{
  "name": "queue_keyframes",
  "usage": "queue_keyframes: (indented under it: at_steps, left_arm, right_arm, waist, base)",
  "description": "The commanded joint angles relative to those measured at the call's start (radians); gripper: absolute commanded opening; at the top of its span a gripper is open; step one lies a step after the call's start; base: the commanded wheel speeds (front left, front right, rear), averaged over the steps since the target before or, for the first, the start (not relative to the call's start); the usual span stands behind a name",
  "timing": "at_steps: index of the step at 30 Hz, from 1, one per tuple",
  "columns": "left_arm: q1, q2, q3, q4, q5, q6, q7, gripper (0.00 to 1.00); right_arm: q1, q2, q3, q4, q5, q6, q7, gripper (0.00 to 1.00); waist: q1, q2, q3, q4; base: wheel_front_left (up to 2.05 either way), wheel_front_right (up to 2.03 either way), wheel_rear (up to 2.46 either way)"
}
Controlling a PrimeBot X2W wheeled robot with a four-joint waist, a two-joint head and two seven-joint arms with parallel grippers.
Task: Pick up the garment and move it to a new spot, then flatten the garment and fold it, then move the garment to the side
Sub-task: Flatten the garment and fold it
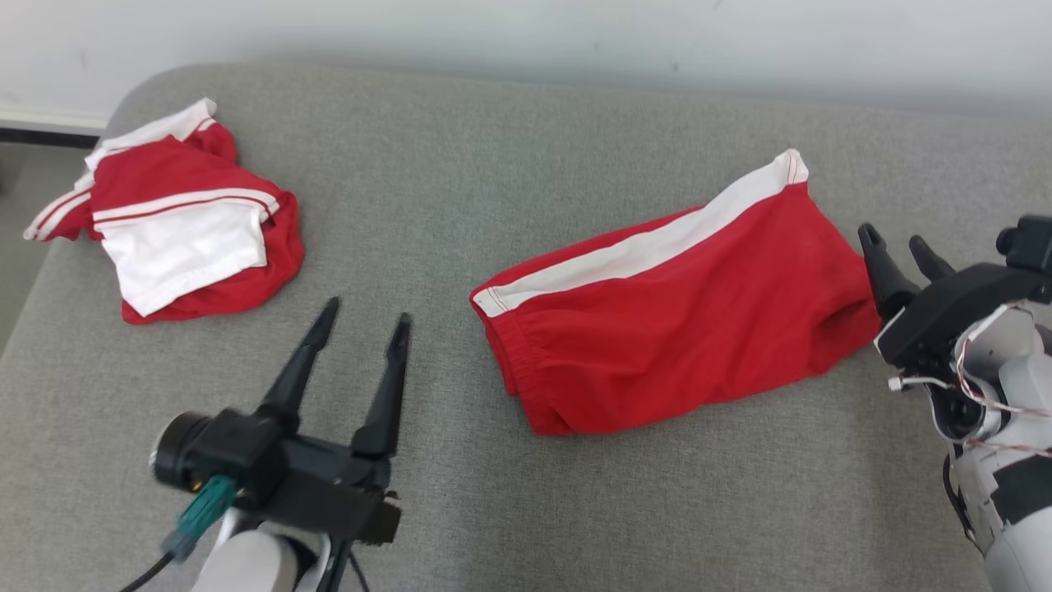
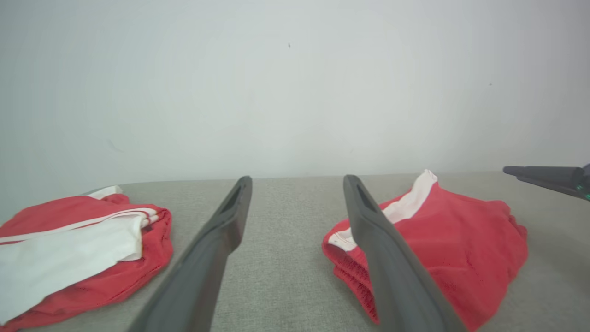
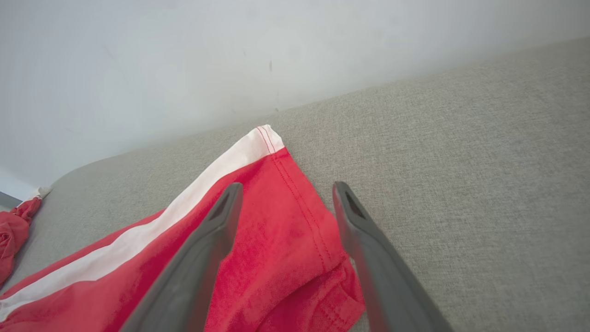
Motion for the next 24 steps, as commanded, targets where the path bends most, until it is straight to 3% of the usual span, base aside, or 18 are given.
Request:
queue_keyframes:
  at_steps: [1,10,24]
  left_arm:
    - [0.056,-0.012,0.053,-0.043,0.037,0.018,-0.003,1.0]
    - [0.218,-0.081,0.255,-0.167,0.184,0.078,-0.003,1.0]
    - [0.247,-0.191,0.36,-0.17,0.27,-0.014,-0.003,1.0]
  right_arm:
    - [0.033,-0.012,0.007,-0.014,0.013,-0.002,-0.011,1.0]
    - [0.069,-0.056,0.048,-0.039,-0.022,-0.002,-0.023,1.0]
    - [-0.049,-0.135,0.104,0.093,-0.167,-0.002,0.059,1.0]
  waist:
    - [0.0002,0.0,-0.033,0.01]
    - [0.0002,0.0,-0.031,0.034]
    - [0.0002,0.0,0.04,0.098]
  base:
    - [0.0,0.0,0.0]
    - [0.0,0.0,0.0]
    - [0.0,0.0,0.0]
